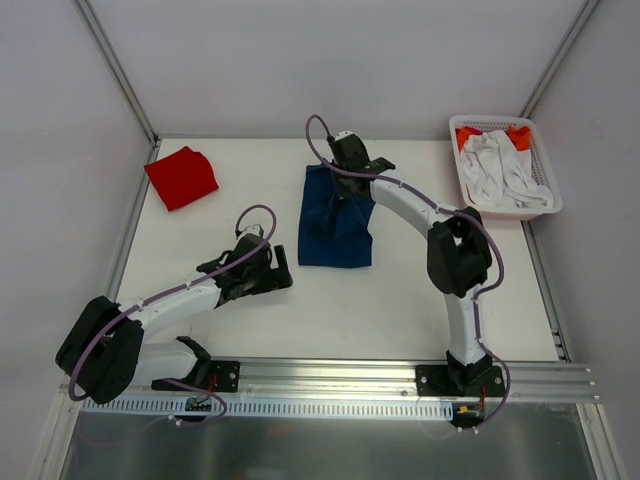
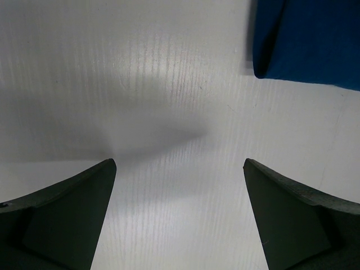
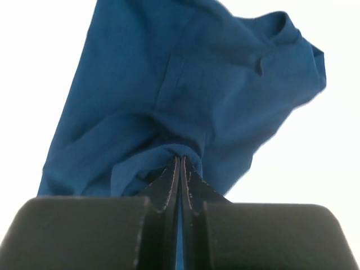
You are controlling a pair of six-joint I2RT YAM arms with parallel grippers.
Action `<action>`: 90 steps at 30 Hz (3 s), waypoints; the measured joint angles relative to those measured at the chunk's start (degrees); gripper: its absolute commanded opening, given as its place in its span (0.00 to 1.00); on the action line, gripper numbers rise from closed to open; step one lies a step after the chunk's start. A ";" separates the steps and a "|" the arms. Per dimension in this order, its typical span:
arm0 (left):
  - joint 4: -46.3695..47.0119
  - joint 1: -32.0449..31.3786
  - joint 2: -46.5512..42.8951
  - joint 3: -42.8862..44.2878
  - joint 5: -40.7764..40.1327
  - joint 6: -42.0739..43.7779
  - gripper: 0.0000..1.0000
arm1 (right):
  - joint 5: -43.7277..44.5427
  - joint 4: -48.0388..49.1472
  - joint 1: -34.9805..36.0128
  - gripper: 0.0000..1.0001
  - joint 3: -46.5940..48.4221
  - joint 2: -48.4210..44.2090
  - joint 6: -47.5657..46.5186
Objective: Fold and stack the t-shirts
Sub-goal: Fold the folded rectangular tshirt in 1/3 of the way
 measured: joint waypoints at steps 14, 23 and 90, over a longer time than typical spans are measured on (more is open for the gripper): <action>0.15 0.00 2.89 0.94 0.04 0.09 0.99 | -1.70 -4.33 -7.17 0.01 14.75 16.44 1.53; 0.59 0.00 3.58 1.31 0.50 0.09 0.99 | -0.74 -5.75 -12.87 0.44 15.96 17.51 4.52; -5.42 -1.77 34.42 32.33 -6.58 7.87 0.99 | -5.05 -1.49 2.86 0.15 -8.66 0.17 5.77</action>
